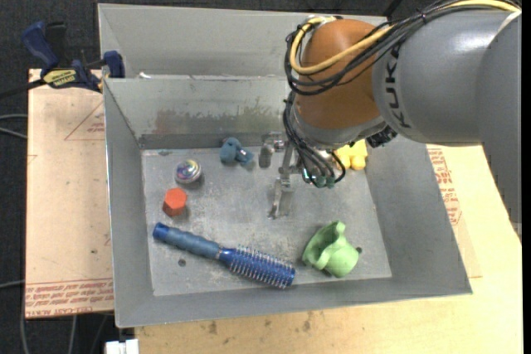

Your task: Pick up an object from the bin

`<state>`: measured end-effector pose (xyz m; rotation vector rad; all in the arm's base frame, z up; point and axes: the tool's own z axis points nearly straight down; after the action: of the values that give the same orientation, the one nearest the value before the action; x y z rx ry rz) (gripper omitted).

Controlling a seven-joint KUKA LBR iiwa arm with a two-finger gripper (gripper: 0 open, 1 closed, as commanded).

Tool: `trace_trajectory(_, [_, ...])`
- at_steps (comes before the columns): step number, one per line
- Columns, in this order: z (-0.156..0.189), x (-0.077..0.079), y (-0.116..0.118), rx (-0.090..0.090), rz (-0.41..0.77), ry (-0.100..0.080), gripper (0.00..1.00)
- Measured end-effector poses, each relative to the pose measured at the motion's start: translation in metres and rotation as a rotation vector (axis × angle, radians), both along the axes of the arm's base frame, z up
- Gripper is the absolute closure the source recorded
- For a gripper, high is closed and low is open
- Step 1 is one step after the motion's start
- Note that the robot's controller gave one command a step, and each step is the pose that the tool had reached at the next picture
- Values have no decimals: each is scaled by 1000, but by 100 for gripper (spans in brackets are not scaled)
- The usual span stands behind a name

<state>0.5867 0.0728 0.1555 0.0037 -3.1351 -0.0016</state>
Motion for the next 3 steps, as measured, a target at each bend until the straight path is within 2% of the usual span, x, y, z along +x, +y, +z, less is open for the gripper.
trace_trajectory(1, [-59, -103, 36, 0, 15, 5, 0])
trace_trajectory(2, [-84, -104, 39, 2, 116, -22, 0])
trace_trajectory(3, [-86, -108, 38, 0, 117, -6, 100])
